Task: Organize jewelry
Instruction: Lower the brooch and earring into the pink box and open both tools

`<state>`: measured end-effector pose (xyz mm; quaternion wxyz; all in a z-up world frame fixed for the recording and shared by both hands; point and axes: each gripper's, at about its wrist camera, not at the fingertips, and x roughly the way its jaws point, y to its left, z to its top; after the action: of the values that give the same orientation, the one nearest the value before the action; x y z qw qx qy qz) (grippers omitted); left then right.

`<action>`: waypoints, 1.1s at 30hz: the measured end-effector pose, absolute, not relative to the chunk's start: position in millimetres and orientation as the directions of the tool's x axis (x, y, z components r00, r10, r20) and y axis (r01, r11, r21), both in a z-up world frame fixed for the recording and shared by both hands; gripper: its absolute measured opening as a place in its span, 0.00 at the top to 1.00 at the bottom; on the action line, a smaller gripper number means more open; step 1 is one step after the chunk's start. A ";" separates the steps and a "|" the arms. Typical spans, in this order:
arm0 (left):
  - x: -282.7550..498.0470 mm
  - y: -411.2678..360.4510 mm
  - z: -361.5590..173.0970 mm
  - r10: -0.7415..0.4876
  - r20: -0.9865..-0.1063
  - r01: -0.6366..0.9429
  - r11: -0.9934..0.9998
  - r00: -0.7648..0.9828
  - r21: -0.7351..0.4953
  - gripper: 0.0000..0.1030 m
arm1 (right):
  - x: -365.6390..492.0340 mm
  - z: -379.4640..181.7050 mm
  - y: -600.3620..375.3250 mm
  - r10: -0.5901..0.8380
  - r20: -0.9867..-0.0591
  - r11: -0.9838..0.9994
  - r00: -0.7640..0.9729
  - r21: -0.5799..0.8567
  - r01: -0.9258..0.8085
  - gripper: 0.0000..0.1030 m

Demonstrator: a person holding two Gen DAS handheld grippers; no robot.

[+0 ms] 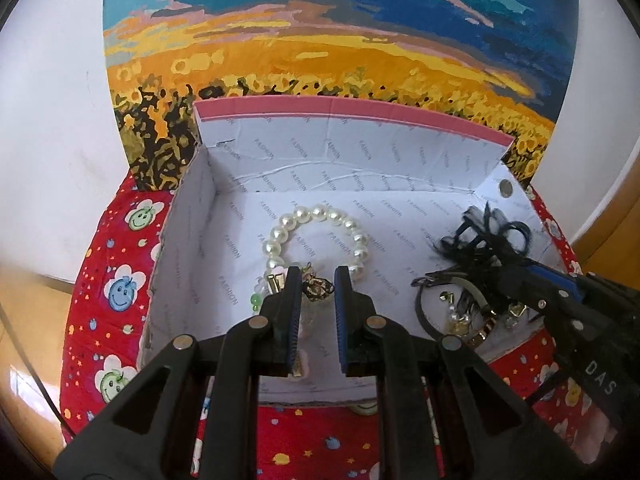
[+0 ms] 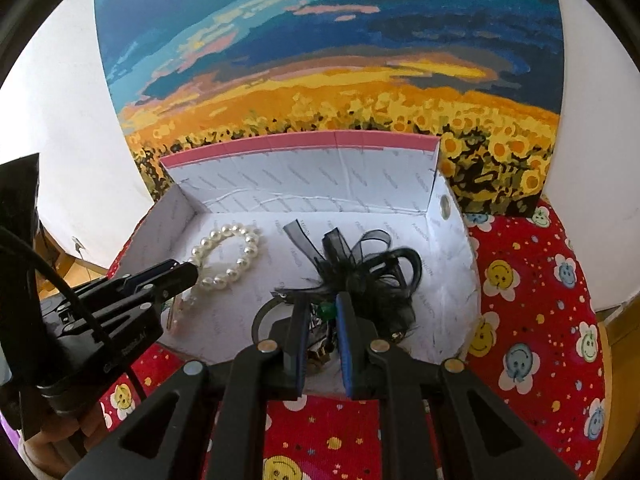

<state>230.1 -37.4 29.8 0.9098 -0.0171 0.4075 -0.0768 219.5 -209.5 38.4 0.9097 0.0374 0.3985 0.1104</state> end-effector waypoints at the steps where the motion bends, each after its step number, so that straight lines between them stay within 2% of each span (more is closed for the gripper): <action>1: 230.1 -38.1 29.5 -0.148 -0.745 0.123 0.988 0.650 -0.089 0.90 | 219.5 38.4 -209.4 0.233 -0.716 0.972 0.658 0.160 -0.170 0.85; 3: 230.3 -39.5 29.5 -0.144 -0.750 0.125 0.989 0.646 -0.082 0.78 | 218.1 39.7 -208.8 0.238 -0.714 0.971 0.658 0.166 -0.172 0.80; 4: 229.8 -40.6 30.3 -0.141 -0.749 0.124 0.989 0.648 -0.078 0.64 | 216.9 40.9 -209.1 0.240 -0.711 0.971 0.661 0.167 -0.172 0.70; 5: 228.5 -41.8 31.8 -0.135 -0.744 0.122 0.990 0.654 -0.072 0.53 | 214.7 42.9 -209.4 0.241 -0.706 0.970 0.666 0.169 -0.173 0.65; 6: 227.4 -42.9 33.1 -0.131 -0.740 0.122 0.990 0.660 -0.066 0.50 | 212.4 45.3 -209.7 0.245 -0.700 0.970 0.671 0.171 -0.175 0.60; 8: 223.3 -43.5 38.1 -0.121 -0.729 0.119 0.991 0.674 -0.055 0.41 | 207.5 49.7 -210.8 0.250 -0.693 0.968 0.677 0.175 -0.179 0.59; 10: 221.2 -42.4 42.0 -0.118 -0.724 0.114 0.992 0.679 -0.055 0.37 | 201.4 55.6 -211.7 0.244 -0.687 0.970 0.684 0.170 -0.176 0.50; 16: 204.0 -37.6 56.3 -0.145 -0.716 0.122 0.989 0.683 -0.083 0.34 | 181.4 74.6 -215.6 0.252 -0.654 0.968 0.713 0.179 -0.178 0.40; 25: 167.0 -32.5 74.9 -0.136 -0.699 0.115 0.990 0.702 -0.077 0.24 | 143.6 88.8 -216.6 0.269 -0.625 0.963 0.733 0.196 -0.186 0.30; 33: 133.2 -27.2 74.3 -0.117 -0.711 0.088 0.993 0.693 -0.079 0.24 | 113.7 80.9 -216.6 0.254 -0.642 0.967 0.723 0.195 -0.167 0.26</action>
<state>133.2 -27.2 74.3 0.9200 -0.0193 0.3875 -0.0557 113.7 -216.6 80.9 0.9261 0.0619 0.3543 0.1136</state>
